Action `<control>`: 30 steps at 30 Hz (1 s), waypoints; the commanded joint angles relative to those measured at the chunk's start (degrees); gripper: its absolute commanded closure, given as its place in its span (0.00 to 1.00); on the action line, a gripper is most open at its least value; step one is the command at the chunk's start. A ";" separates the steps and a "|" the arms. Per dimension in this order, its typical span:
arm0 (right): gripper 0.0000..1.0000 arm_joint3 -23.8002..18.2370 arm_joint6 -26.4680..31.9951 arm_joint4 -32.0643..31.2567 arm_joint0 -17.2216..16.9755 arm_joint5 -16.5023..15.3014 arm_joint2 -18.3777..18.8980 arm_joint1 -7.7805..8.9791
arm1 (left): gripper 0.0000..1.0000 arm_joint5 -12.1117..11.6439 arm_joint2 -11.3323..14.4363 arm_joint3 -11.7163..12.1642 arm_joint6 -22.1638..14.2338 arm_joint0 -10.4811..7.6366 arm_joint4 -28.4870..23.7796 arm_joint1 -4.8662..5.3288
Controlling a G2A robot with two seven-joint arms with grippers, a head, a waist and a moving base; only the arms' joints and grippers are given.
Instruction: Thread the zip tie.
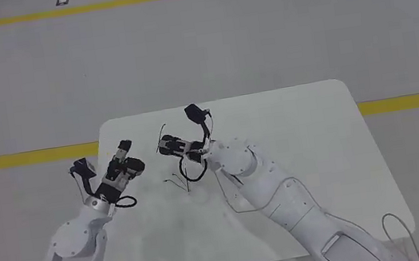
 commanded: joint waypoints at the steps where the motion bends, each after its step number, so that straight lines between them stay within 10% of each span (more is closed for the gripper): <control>1: 1.00 0.78 -0.82 1.50 0.17 -0.79 -0.30 -0.27 | 0.00 -0.10 0.34 1.91 -4.00 -0.67 -4.18 0.00; 5: 1.00 2.90 0.17 4.48 1.08 -1.42 -1.26 -0.82 | 0.00 -3.71 0.59 5.08 -10.25 -2.07 -7.35 0.09; 21: 1.00 -0.04 -4.24 -1.58 -0.43 1.50 -2.98 -0.57 | 0.01 -2.18 2.31 5.80 -6.61 -2.69 -2.63 0.11; 24: 1.00 -0.42 -5.46 -2.93 -0.55 1.79 -3.68 -0.64 | 0.52 -2.29 2.75 6.01 -6.23 -2.84 -2.00 0.12; 30: 1.00 -0.83 -8.28 -5.76 -0.61 2.71 -4.77 -0.78 | 0.70 -2.53 3.21 6.58 -5.67 -3.18 -1.02 0.18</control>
